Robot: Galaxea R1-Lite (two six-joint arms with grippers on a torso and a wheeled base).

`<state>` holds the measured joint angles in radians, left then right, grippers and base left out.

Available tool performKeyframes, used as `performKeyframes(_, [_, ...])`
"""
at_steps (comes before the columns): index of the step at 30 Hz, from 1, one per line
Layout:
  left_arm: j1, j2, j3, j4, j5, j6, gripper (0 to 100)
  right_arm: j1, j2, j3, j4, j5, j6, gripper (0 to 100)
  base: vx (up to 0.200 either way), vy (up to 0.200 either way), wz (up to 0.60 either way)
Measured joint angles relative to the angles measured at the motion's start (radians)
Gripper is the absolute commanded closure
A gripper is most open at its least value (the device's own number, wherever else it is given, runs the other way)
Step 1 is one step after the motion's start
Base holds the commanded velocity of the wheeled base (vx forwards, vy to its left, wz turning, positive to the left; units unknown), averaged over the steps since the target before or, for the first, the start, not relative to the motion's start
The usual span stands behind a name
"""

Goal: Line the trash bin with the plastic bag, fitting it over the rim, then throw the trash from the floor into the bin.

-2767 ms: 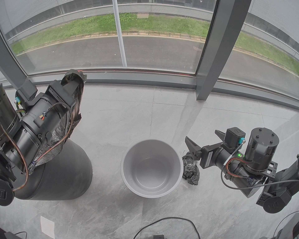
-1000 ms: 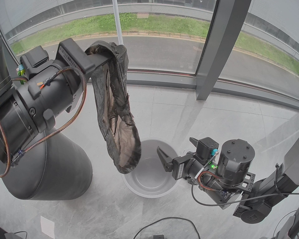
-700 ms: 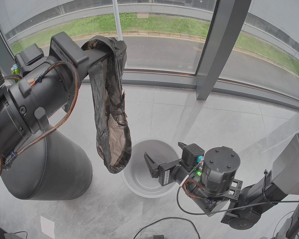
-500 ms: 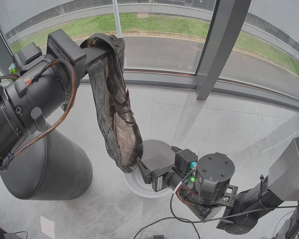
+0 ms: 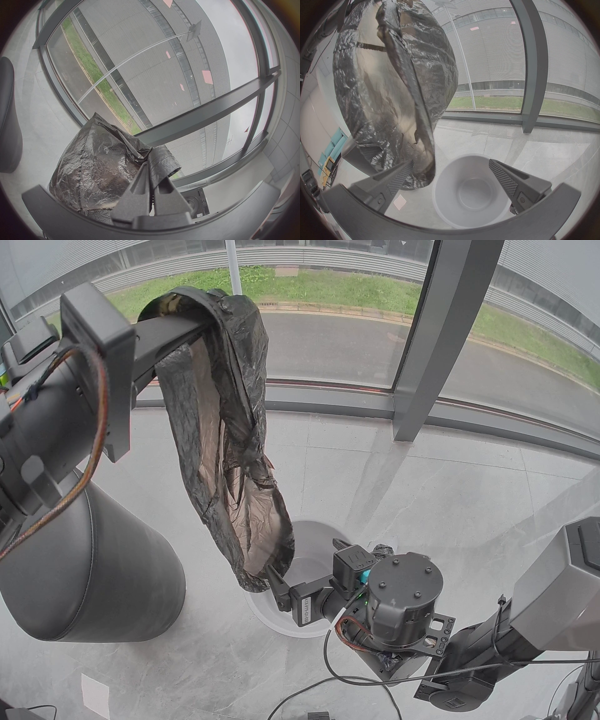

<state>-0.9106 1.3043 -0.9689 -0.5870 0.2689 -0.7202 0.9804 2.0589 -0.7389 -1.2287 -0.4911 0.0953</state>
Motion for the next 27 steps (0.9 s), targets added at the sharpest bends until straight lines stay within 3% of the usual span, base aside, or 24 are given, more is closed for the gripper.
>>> performKeyframes(27, [-0.049, -0.058, 0.011, 0.009, -0.006, -0.029, 100, 0.016, 0.066, -0.114, 0.006, 0.001, -0.011, 0, 0.0, 0.0, 0.0])
